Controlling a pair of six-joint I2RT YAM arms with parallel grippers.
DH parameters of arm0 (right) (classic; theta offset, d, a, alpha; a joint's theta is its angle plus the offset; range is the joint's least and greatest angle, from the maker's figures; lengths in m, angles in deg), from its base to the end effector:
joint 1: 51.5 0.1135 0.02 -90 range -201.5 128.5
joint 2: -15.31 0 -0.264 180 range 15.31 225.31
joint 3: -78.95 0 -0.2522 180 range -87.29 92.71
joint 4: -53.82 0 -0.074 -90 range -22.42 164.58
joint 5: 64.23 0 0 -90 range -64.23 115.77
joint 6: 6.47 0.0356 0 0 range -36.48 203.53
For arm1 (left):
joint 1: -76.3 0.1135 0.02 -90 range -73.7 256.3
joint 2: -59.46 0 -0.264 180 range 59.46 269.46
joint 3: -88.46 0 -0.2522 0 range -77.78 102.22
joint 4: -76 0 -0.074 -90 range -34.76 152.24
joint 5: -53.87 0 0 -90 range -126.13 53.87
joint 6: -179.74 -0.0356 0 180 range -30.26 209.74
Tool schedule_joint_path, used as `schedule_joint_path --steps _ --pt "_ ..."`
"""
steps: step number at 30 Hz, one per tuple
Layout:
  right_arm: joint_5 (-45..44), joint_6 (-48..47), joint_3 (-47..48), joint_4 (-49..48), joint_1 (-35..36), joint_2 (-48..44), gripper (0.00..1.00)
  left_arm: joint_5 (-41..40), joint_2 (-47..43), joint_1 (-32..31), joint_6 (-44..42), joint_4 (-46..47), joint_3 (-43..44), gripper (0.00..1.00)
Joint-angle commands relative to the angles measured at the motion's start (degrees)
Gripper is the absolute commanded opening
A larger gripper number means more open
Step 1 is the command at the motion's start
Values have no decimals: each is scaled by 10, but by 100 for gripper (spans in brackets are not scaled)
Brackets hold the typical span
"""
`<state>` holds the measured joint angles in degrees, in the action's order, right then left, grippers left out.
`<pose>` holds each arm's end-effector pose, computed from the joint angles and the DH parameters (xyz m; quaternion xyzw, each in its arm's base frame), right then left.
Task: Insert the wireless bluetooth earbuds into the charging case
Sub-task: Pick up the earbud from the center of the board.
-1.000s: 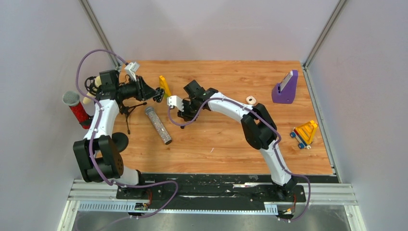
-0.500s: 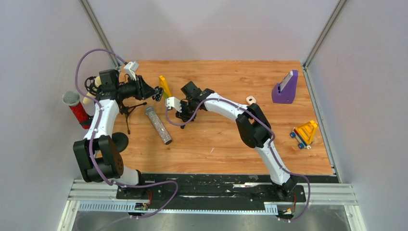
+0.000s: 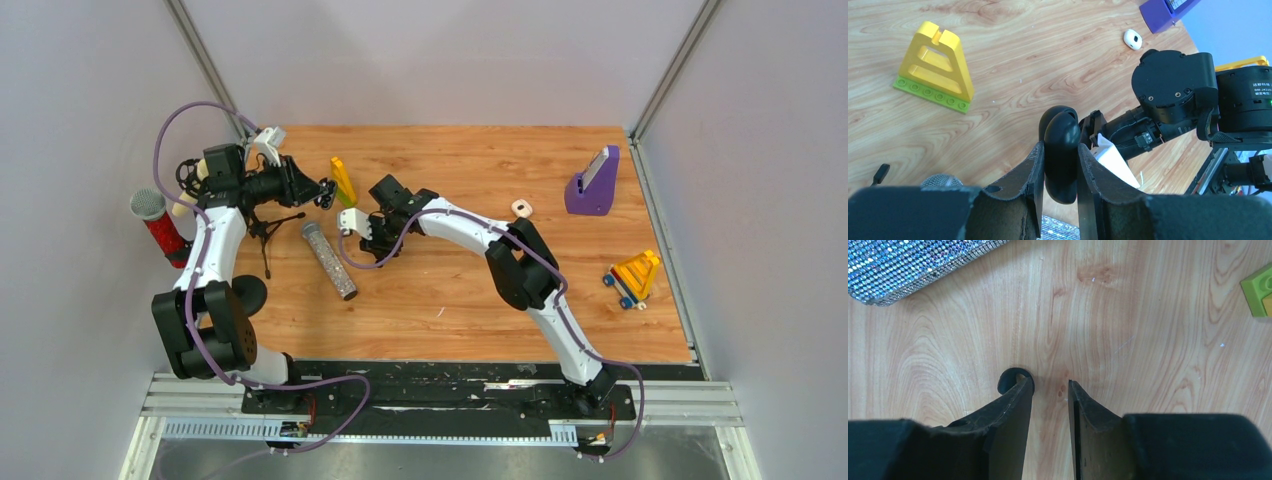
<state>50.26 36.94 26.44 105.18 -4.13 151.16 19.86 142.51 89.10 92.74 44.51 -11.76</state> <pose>0.3363 0.3871 0.1688 -0.7275 0.6031 0.2065 0.2538 0.3157 0.0415 0.3076 0.1080 0.8048 -0.3794 0.4434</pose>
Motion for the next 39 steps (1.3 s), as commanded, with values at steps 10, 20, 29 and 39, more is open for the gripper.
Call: schedule_joint_path --steps 10,20,29,39 --pt "6 -68 -43 20 7 -21 34 14 -4 4 8 17 9 15" --pt "21 -99 -56 52 6 -46 34 15 -5 4 8 17 10 16" --pt "27 -119 -69 71 6 -63 34 17 -8 4 8 16 10 15" --pt "40 -120 -57 77 6 -58 34 17 -6 5 7 16 9 15"
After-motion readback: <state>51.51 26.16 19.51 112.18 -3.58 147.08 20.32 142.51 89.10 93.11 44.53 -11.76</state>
